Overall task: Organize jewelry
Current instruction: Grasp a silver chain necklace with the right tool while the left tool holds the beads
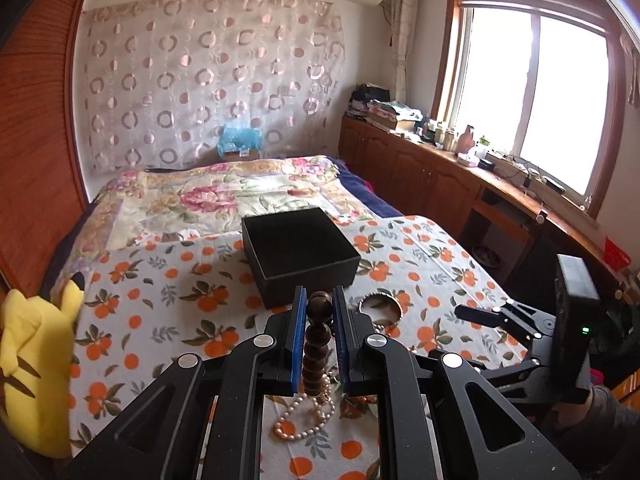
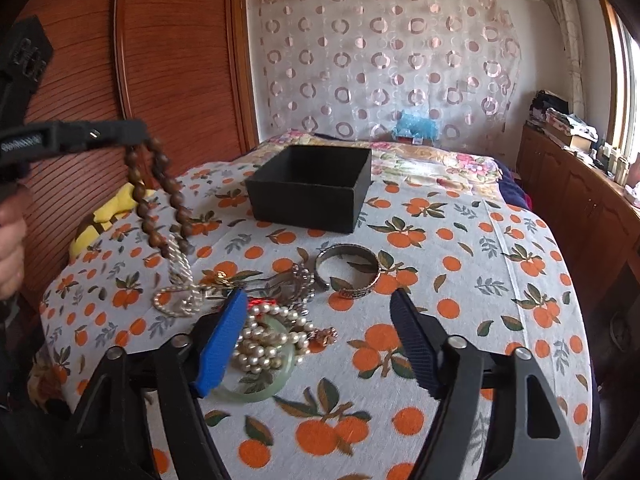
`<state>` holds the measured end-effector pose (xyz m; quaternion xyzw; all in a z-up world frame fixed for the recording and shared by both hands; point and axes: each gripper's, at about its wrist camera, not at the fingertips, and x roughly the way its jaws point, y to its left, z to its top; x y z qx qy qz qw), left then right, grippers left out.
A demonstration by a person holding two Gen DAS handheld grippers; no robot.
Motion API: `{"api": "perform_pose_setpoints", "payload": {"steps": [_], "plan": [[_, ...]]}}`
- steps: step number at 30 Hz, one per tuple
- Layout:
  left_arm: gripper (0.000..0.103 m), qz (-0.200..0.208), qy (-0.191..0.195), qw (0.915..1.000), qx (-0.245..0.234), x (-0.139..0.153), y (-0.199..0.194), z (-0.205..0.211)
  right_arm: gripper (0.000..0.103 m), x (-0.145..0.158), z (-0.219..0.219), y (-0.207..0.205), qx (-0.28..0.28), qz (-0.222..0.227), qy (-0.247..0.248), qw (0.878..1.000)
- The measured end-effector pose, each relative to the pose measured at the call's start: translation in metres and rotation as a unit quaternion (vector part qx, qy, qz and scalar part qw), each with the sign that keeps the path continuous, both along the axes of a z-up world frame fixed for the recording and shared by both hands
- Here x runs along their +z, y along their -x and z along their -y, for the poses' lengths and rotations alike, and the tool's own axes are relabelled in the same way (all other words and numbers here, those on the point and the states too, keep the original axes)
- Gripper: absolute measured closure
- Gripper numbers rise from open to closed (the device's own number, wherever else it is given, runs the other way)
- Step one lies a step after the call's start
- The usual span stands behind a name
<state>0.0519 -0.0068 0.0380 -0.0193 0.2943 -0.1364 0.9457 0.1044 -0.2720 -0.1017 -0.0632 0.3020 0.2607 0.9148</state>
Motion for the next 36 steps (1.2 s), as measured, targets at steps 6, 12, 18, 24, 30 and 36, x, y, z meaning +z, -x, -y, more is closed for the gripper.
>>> {"api": "perform_pose_setpoints", "payload": {"steps": [6, 12, 18, 24, 30, 36], "plan": [[0.091, 0.018, 0.000, 0.9998, 0.000, 0.017, -0.006, -0.005, 0.047, -0.008, -0.005, -0.041, 0.008, -0.021, 0.024, 0.999], [0.091, 0.025, 0.003, 0.9996, -0.010, 0.026, -0.016, -0.008, 0.058, -0.017, -0.007, -0.080, 0.010, -0.053, 0.040, 0.998], [0.091, 0.009, 0.005, 0.9999, -0.001, 0.014, -0.026, -0.018, 0.060, -0.007, -0.017, -0.084, 0.036, -0.054, 0.017, 0.998], [0.091, -0.034, -0.001, 0.9991, 0.025, -0.024, -0.037, -0.039, 0.060, -0.001, -0.062, -0.072, 0.104, -0.061, 0.013, 0.993], [0.091, -0.078, 0.001, 0.9949, 0.064, -0.064, -0.042, -0.075, 0.060, -0.001, -0.110, -0.064, 0.163, -0.076, 0.033, 0.983], [0.091, -0.107, 0.007, 0.9907, 0.084, -0.091, -0.043, -0.101, 0.060, -0.008, -0.148, -0.071, 0.195, -0.099, 0.053, 0.974]]}}
